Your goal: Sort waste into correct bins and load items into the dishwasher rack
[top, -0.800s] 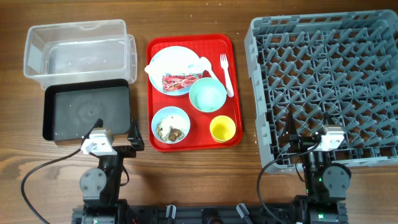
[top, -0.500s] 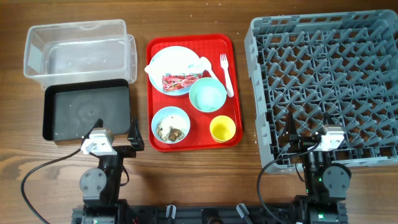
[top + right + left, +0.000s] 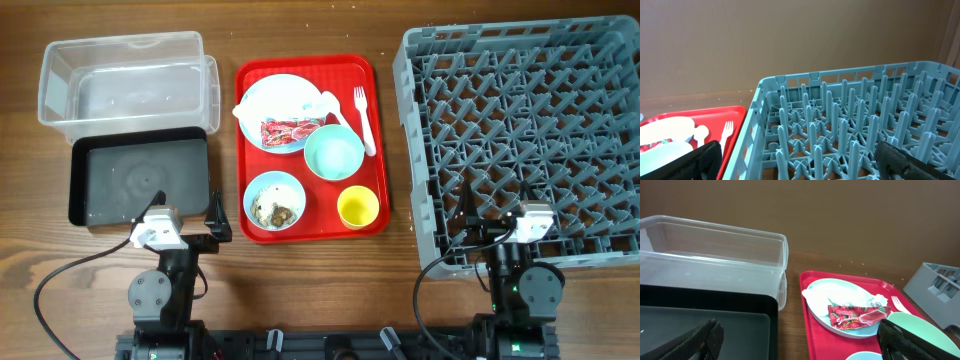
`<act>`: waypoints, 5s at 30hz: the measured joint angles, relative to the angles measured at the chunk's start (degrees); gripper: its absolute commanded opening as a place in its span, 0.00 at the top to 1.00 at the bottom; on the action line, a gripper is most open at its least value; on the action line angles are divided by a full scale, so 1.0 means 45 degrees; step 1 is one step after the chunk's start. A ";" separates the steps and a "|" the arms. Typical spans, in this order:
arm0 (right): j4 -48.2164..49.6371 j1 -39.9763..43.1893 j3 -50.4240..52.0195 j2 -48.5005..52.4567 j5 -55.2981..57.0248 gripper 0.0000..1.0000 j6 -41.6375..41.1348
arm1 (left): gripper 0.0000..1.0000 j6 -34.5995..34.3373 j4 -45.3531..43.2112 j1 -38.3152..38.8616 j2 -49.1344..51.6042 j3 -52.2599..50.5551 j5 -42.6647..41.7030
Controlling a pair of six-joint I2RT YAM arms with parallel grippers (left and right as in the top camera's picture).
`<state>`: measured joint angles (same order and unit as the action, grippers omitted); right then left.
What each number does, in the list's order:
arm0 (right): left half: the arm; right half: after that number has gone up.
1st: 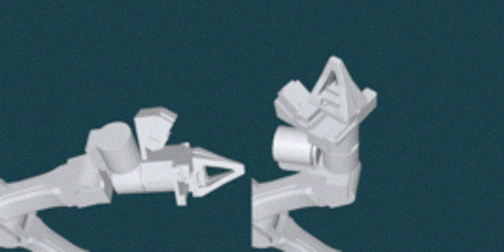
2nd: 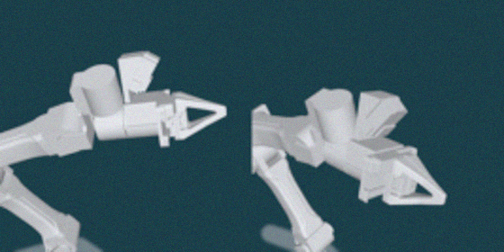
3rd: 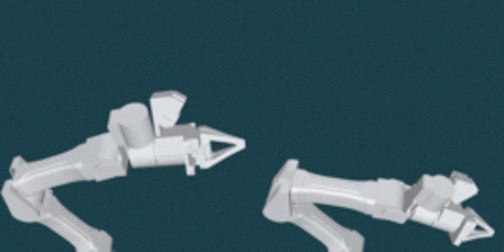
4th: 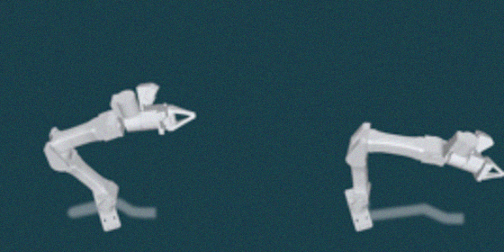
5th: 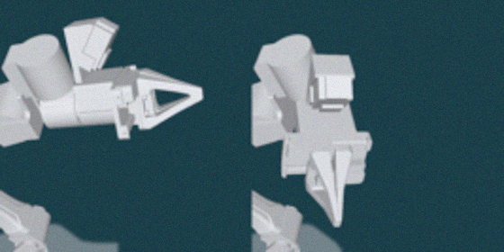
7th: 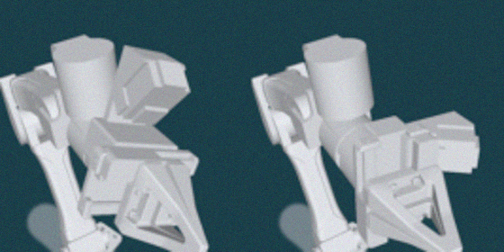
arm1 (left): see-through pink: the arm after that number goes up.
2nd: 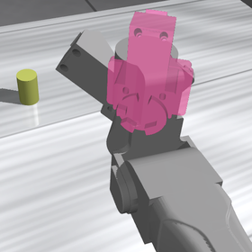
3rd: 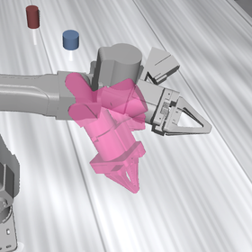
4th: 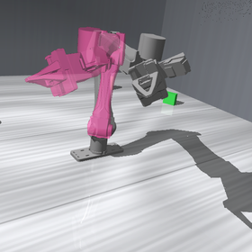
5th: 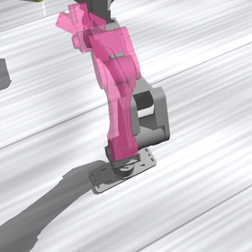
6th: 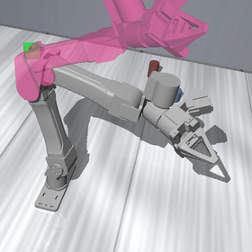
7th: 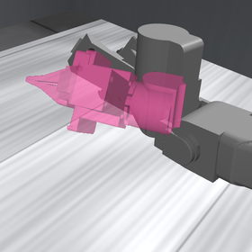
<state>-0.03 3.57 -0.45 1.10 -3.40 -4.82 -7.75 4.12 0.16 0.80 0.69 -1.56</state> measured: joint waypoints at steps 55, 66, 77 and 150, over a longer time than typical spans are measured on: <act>-0.9734 0.0000 -1.2342 0.7723 -0.3060 0.00 0.0908 | 0.00 -0.0529 1.0778 0.0053 1.1822 1.4732 -0.1350; -1.2080 0.0000 -1.4853 1.3114 -0.4711 0.00 0.0272 | 0.00 -0.0563 1.1191 0.1360 1.9783 1.8816 -0.2526; -1.2624 0.0000 -1.4853 1.3920 -0.5056 0.00 -0.0019 | 0.00 -0.5110 0.9034 0.4041 2.3003 1.8816 0.0121; -1.3177 0.0000 -1.4853 1.3920 -0.5056 0.00 -0.0010 | 0.16 -0.5416 1.0122 -0.2647 2.5466 2.1774 0.1715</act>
<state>-59.33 3.57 -67.29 63.75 -26.15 -4.86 -32.12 49.67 -11.75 115.39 98.67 6.15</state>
